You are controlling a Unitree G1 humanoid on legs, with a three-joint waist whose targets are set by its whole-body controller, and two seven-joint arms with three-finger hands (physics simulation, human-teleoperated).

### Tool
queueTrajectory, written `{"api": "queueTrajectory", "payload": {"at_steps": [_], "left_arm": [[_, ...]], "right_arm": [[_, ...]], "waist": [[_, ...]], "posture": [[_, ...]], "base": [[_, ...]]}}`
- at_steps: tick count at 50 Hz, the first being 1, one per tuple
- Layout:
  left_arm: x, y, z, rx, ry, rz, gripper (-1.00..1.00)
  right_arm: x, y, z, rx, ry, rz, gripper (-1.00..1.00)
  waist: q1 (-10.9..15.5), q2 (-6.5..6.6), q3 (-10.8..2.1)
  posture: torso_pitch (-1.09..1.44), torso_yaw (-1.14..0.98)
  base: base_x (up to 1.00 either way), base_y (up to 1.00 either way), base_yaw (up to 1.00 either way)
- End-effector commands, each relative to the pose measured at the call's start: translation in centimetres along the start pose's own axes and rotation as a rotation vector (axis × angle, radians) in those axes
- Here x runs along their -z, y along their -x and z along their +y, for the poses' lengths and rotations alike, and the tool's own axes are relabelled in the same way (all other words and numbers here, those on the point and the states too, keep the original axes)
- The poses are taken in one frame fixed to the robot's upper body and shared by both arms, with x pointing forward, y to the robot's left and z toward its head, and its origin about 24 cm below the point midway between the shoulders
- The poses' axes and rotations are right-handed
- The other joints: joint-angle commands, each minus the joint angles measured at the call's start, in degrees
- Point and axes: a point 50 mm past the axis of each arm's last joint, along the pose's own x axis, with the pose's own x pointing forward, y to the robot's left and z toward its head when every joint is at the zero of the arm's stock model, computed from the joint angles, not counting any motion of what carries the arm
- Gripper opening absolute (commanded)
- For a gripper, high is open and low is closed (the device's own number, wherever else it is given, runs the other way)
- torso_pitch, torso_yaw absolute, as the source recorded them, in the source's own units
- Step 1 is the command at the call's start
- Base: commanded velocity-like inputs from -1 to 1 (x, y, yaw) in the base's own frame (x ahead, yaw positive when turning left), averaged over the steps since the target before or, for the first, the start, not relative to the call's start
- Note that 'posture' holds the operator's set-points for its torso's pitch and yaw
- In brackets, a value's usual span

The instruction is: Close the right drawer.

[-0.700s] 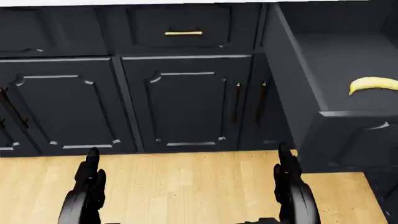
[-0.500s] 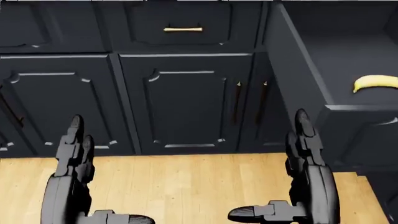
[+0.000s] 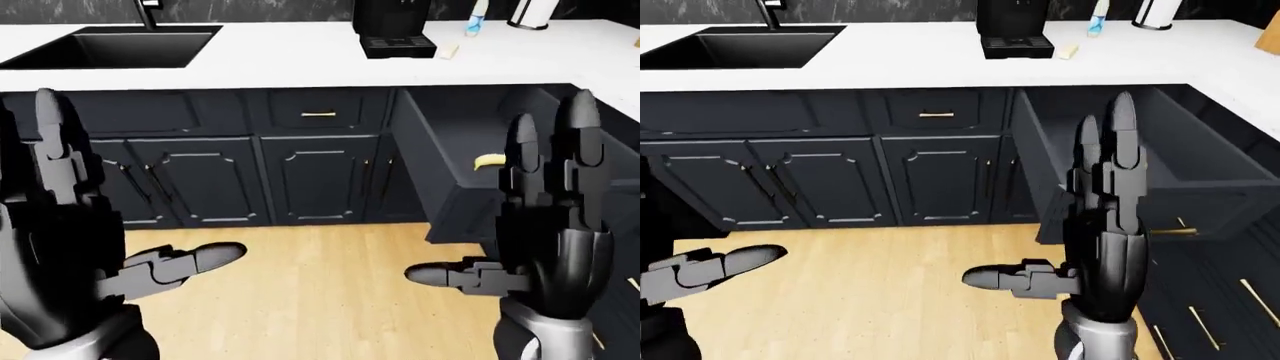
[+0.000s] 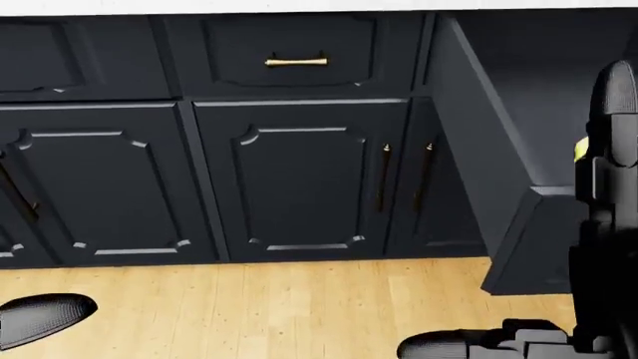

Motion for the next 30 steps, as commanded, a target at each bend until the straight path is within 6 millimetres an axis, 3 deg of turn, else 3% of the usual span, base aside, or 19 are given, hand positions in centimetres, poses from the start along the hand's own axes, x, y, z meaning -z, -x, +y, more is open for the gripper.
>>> {"api": "queueTrajectory", "payload": {"at_steps": [1, 10, 19, 30], "left_arm": [[-0.3, -0.1, -0.1, 0.010, 0.013, -0.021, 1.00], [-0.7, -0.1, -0.1, 0.007, 0.022, -0.034, 1.00], [-2.2, 0.0, 0.8, -0.012, 0.106, -0.132, 1.00], [-1.8, 0.2, 0.2, 0.007, 0.075, -0.097, 1.00]], "right_arm": [[-1.7, -0.1, 0.1, -0.003, 0.019, -0.104, 1.00], [-0.8, -0.1, 0.1, 0.012, 0.105, -0.098, 1.00], [-3.8, 0.0, 0.2, 0.011, 0.108, -0.227, 1.00], [-2.7, -0.3, 0.2, 0.016, 0.108, -0.197, 1.00]], "waist": [[-0.1, -0.02, -0.29], [-0.2, 0.00, 0.09], [0.0, 0.37, 0.11], [0.1, 0.70, 0.03]], "posture": [[0.00, 0.00], [0.00, 0.00], [0.00, 0.00], [0.00, 0.00]], "base": [[0.00, 0.00, 0.00], [0.00, 0.00, 0.00], [0.00, 0.00, 0.00], [0.00, 0.00, 0.00]]}}
